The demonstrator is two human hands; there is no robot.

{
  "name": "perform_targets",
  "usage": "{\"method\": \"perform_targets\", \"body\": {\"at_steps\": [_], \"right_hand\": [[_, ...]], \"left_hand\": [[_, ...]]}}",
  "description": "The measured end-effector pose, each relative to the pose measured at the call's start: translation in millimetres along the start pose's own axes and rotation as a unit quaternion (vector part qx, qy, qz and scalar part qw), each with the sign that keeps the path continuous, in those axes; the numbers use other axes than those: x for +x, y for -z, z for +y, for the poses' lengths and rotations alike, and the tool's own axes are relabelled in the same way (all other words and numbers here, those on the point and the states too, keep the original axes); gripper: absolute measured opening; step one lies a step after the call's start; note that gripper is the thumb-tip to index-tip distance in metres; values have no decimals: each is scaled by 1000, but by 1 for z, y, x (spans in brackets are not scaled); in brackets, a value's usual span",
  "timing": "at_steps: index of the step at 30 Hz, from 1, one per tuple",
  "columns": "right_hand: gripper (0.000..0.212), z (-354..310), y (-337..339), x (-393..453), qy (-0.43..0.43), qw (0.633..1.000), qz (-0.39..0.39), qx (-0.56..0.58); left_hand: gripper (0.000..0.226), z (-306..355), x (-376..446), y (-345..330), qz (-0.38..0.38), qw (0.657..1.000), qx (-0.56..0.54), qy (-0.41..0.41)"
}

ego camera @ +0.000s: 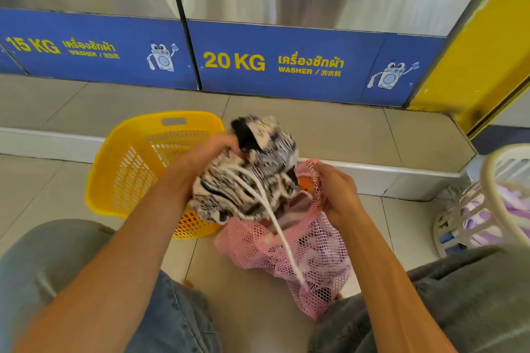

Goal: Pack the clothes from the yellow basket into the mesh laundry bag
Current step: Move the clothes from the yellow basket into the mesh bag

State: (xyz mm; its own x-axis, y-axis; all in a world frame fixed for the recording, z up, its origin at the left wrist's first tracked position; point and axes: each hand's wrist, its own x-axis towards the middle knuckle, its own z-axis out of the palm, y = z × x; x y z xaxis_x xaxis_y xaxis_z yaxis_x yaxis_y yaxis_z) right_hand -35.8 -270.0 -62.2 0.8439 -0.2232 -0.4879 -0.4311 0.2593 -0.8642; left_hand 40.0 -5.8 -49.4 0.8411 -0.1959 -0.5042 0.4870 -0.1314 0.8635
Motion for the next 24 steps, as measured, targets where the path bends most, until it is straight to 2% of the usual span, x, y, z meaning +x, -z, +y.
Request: {"method": "perform_targets", "body": {"at_steps": [3, 4, 8, 10, 14, 19, 24], "right_hand": [[21, 0, 4, 0, 12, 1000, -2, 8], [22, 1, 3, -1, 20, 1000, -6, 5], [25, 5, 4, -2, 53, 997, -34, -36], [26, 3, 7, -4, 63, 995, -56, -59], [22, 0, 15, -2, 57, 992, -68, -87], [18, -10, 34, 0, 1, 995, -31, -92], [17, -21, 43, 4, -20, 997, -38, -60]], "left_hand": [[11, 12, -24, -76, -119, 987, 86, 71], [18, 3, -16, -84, -161, 978, 98, 94], [27, -33, 27, -119, -175, 973, 84, 125], [34, -42, 41, -134, -151, 976, 76, 140], [18, -48, 68, -155, -75, 989, 29, 122], [27, -44, 107, -154, -24, 985, 80, 153], [26, -19, 108, -143, 70, 985, -23, 155]]}}
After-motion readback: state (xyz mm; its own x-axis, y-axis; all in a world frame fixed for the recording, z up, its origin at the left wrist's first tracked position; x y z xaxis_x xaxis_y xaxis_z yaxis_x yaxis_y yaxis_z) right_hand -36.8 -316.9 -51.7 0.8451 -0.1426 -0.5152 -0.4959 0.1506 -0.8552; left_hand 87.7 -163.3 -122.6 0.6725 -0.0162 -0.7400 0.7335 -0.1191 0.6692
